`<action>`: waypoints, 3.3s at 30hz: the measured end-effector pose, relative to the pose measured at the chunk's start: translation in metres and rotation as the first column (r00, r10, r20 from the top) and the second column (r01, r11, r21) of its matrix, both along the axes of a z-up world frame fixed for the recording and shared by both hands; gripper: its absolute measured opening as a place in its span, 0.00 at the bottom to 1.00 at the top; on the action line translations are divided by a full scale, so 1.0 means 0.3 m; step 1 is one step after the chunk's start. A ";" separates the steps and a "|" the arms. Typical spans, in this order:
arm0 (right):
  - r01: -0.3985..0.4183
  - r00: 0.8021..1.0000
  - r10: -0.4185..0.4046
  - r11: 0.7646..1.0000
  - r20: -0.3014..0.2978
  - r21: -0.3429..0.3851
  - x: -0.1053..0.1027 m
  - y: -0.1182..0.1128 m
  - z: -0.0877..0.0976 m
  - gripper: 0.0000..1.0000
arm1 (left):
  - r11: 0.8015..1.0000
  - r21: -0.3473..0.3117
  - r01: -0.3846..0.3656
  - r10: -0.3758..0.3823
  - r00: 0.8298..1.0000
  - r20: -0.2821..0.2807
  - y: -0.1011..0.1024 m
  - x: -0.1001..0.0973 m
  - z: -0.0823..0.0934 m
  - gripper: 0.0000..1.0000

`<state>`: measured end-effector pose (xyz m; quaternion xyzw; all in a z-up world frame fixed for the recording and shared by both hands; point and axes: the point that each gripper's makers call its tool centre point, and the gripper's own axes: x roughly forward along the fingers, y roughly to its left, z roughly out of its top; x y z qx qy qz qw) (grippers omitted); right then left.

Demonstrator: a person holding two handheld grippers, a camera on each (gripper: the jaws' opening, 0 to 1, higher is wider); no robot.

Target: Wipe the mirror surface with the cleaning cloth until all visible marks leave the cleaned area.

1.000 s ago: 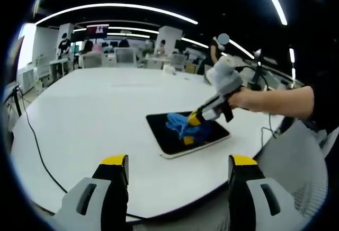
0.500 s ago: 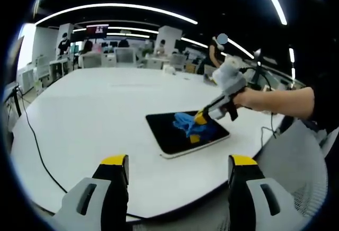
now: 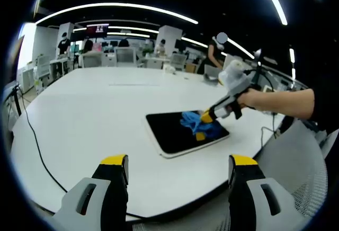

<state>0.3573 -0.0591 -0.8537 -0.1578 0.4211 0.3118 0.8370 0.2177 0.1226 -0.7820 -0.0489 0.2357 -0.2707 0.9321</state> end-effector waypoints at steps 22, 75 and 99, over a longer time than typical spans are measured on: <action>0.070 0.998 -0.070 0.997 0.006 -0.021 0.002 -0.148 0.000 0.02 | 1.000 0.003 -0.002 0.002 1.000 0.001 0.002 0.002 0.001 0.77; 0.220 0.975 -0.219 0.975 -0.032 0.024 -0.148 -0.205 -0.004 0.02 | 1.000 0.008 0.007 -0.007 1.000 -0.006 -0.003 0.002 -0.002 0.75; 0.214 0.976 -0.212 0.976 -0.042 0.043 -0.184 -0.147 -0.002 0.03 | 1.000 0.001 0.012 -0.012 1.000 0.005 -0.006 0.002 0.003 0.75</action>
